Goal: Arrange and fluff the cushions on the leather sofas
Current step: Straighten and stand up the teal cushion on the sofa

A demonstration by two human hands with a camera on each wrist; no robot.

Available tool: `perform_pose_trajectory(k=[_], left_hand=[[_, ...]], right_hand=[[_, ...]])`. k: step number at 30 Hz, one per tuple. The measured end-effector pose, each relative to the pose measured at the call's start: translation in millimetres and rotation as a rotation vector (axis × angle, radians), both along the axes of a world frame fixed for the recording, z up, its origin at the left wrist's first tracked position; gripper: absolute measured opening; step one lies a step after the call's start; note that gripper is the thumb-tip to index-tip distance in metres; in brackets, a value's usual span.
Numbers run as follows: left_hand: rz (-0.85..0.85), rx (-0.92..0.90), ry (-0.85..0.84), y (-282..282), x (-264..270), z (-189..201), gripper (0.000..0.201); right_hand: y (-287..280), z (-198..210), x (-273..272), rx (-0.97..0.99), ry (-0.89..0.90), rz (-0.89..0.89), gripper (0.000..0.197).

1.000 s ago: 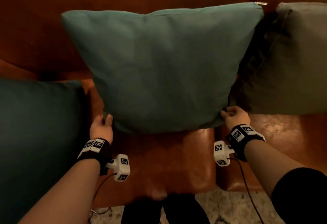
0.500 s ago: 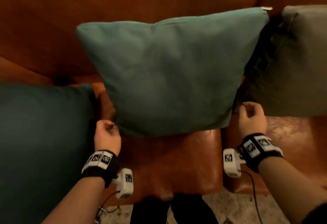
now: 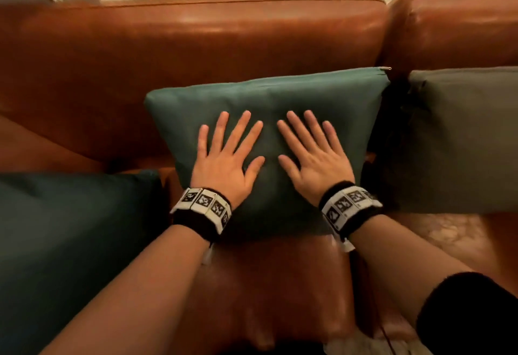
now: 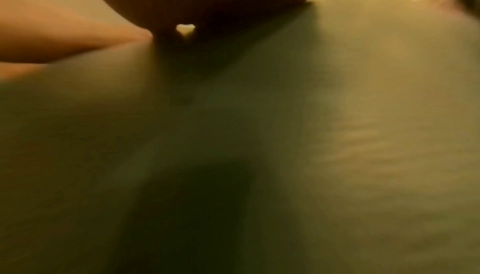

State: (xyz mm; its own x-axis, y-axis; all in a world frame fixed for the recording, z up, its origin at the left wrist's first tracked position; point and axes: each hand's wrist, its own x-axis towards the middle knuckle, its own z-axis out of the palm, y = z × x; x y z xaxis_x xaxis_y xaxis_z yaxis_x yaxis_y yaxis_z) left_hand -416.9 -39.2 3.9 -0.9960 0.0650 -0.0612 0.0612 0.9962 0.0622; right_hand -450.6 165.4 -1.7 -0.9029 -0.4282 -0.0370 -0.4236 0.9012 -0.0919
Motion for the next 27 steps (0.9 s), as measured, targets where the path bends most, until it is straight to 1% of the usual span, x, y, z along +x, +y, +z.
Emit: perform_pose_trajectory(k=[2,4,6,7,8,10,12,13,15,18,21,24,26,27], left_hand=[[0.112,-0.002,0.025,-17.3,-7.7,0.7,0.063],[0.216,0.018,0.011,-25.3,-13.9,3.5,0.064],[0.223,0.006,0.025,-18.1,-17.8,9.6,0.067],[0.194,0.008,0.035,-10.4,-20.3,13.4,0.069],[0.137,0.009,0.040,-1.7,-24.0,15.8,0.069],[0.009,-0.007,0.033,12.9,-34.0,19.0,0.067],[-0.039,-0.018,0.010,15.1,-46.3,20.7,0.064],[-0.044,-0.021,0.000,10.7,-51.2,19.6,0.063],[-0.020,-0.021,-0.012,-5.7,-57.6,17.6,0.063],[0.086,-0.019,-0.047,-33.4,-64.4,22.3,0.063],[0.086,-0.049,-0.108,-37.5,-68.0,32.0,0.064],[0.141,0.010,-0.112,-28.3,-81.4,43.9,0.066],[0.133,0.074,-0.128,-23.1,-94.6,50.3,0.061],[0.118,0.102,-0.143,-20.1,-101.3,52.9,0.056]], right_hand=[[17.2,2.7,-16.2,0.011,0.009,-0.093,0.061],[31.4,6.3,-27.4,0.007,0.001,-0.202,0.060],[37.3,16.3,-34.6,-0.068,-0.033,-0.355,0.062],[34.5,22.8,-37.1,-0.117,-0.046,-0.396,0.063],[28.0,30.0,-38.1,-0.149,-0.042,-0.379,0.064],[6.5,39.0,-35.9,-0.148,-0.012,-0.200,0.064],[-8.5,35.0,-35.8,-0.078,-0.023,-0.022,0.061],[-8.4,31.6,-39.5,-0.034,-0.037,0.014,0.060],[4.8,25.6,-50.7,0.022,-0.059,-0.005,0.063],[29.1,26.7,-60.6,0.020,-0.077,-0.149,0.066],[37.3,36.6,-61.7,0.042,-0.135,-0.241,0.065],[24.1,52.7,-60.0,0.055,-0.164,-0.291,0.066],[5.3,66.9,-64.5,0.006,-0.164,-0.285,0.063],[-4.7,72.9,-70.4,-0.037,-0.175,-0.251,0.059]])
